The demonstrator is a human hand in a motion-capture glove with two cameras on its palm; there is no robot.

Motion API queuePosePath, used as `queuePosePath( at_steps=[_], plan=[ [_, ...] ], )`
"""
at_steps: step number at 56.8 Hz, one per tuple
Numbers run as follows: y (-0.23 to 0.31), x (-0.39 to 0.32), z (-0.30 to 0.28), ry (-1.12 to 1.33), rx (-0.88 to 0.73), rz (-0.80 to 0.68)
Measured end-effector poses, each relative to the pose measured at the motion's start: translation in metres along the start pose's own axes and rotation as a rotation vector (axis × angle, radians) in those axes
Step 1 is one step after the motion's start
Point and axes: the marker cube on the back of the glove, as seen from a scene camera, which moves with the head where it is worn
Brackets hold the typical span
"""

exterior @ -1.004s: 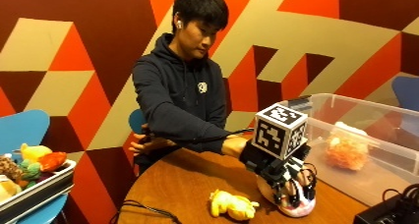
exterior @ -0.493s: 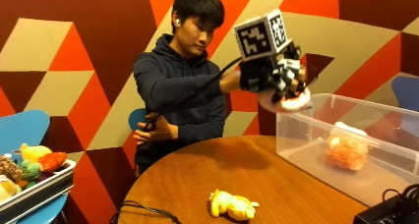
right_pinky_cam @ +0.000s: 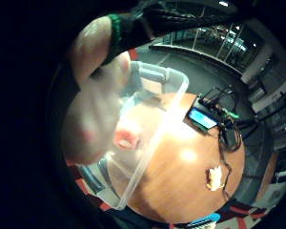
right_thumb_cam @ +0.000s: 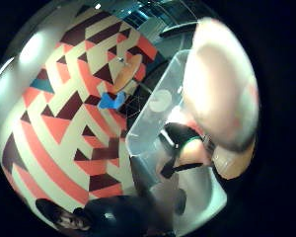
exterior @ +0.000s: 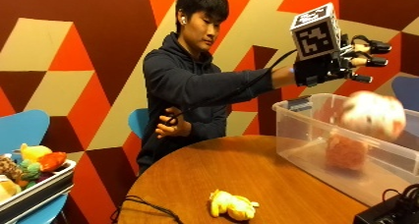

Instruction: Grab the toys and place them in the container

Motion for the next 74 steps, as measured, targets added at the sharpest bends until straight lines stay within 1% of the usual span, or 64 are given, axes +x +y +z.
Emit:
queuePosePath(
  at_steps=[7,13,17,23,31,38,44,51,55,61,68,74],
  plan=[
    [0.014,0.021,-0.018,0.014,0.018,0.027],
    [0.039,0.051,-0.041,0.102,0.004,0.069],
    [0.061,0.083,-0.052,0.200,-0.054,0.123],
    [0.103,0.145,-0.061,0.328,-0.181,0.255],
    [0.166,0.219,-0.045,0.347,-0.319,0.458],
    [0.211,0.271,-0.014,0.457,-0.419,0.635],
    [0.230,0.293,0.004,0.538,-0.500,0.703],
    [0.238,0.307,0.020,0.584,-0.503,0.696],
    [0.239,0.309,0.030,0.528,-0.474,0.666],
    [0.236,0.301,0.036,0.434,-0.384,0.600],
    [0.221,0.279,0.021,0.414,-0.274,0.495],
    [0.197,0.237,-0.005,0.366,-0.173,0.381]
  ],
)
